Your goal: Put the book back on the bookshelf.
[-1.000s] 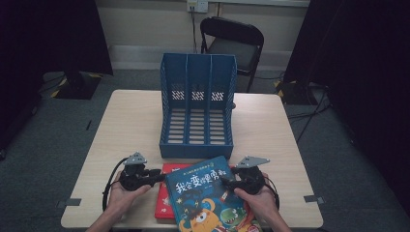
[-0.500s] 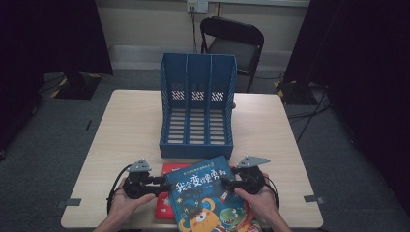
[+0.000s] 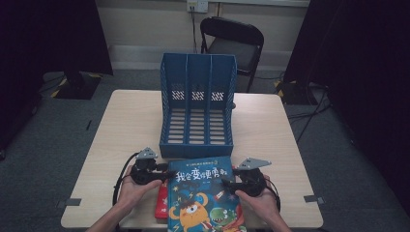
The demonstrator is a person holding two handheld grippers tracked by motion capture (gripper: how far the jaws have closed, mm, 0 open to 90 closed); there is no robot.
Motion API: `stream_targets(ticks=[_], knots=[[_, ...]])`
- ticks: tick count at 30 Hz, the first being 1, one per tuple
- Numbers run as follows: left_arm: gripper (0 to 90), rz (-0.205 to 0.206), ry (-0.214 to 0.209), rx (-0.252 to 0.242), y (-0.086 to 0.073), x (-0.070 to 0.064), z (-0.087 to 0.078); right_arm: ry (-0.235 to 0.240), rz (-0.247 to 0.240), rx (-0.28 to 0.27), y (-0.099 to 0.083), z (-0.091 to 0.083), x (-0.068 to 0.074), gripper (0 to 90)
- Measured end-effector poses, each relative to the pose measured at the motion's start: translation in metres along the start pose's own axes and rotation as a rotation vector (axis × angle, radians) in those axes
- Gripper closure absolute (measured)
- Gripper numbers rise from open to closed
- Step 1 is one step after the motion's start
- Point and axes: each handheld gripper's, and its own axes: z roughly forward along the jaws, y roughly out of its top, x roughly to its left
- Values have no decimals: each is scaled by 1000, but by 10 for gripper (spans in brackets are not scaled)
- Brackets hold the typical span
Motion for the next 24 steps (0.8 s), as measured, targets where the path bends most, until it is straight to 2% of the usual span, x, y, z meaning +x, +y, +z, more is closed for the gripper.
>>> stream_targets(ticks=[3,5,6,9,12,14,16,18,20,24], knots=[[488,3,-8,6,3,3,2,2,3,-2,-1,0,-1,401],[508,0,-7,-45,-2,4,2,4,7,-14,-2,-1,-1,400],[494,-18,-13,-65,-5,3,2,5,8,-19,-3,-1,-2,399],[454,-41,-29,-46,-5,-2,-1,25,9,-42,-6,-1,-5,390],[425,-31,-19,-28,-8,-10,-3,43,29,-44,-8,-1,-7,370],[424,-50,-42,-17,-13,-15,-8,45,31,-36,-8,-2,-7,359],[422,-36,-51,-2,-16,-20,-11,41,38,-32,-9,-3,-7,346],[419,-35,-51,-4,-19,-24,-12,47,46,-30,-9,-3,-9,347],[412,-14,-49,-18,-21,-25,-12,49,54,-26,-9,-3,-9,349],[411,-21,-74,-41,-23,-24,-11,55,58,-28,-9,-2,-9,348]])
